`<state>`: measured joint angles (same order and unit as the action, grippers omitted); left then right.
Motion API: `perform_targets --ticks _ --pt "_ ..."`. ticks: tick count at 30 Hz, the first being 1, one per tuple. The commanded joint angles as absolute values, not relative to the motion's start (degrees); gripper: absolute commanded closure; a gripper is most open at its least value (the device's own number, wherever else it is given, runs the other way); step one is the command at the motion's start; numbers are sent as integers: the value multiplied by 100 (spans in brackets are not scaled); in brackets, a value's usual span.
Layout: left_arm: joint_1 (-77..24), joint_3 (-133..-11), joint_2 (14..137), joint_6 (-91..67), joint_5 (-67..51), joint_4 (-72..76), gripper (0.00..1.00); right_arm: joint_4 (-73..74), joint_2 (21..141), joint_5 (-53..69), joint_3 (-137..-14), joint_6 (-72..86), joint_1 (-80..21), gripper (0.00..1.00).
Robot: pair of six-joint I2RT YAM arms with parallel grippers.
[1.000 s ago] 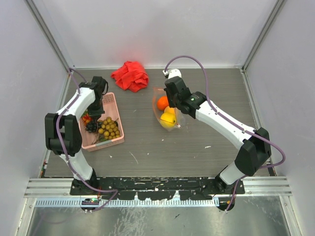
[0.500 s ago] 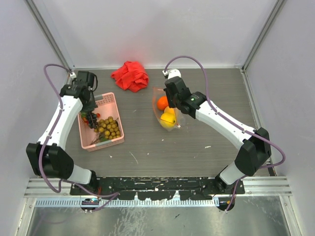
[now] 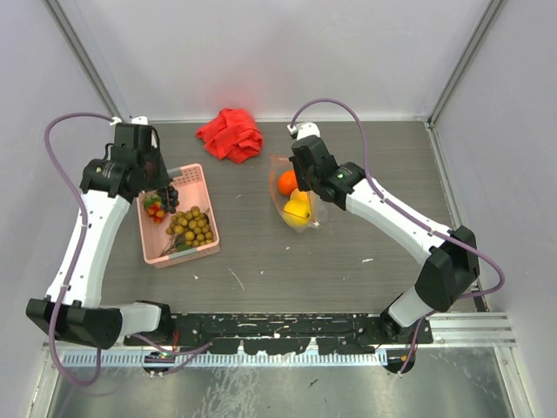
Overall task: Place the food in the zip-top bag and seal the zipper
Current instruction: Pick up the fake fruit from the bin.
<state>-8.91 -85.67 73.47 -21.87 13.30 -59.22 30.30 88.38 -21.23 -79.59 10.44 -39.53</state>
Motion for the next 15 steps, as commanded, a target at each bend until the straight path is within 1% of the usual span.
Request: perform_targets --ticks 1,6,15 --pt "-1284 -8883 6907 -2495 647 -5664 100 2755 8589 -2070 -8114 1068 -3983 100" --pt "-1816 -8944 6763 -2820 215 -5283 100 2756 8587 -2048 -8116 1076 -4007 100" --pt "-2802 -8926 6837 -3353 -43 -4350 100 2752 8591 -1997 -8136 1082 -4036 100"
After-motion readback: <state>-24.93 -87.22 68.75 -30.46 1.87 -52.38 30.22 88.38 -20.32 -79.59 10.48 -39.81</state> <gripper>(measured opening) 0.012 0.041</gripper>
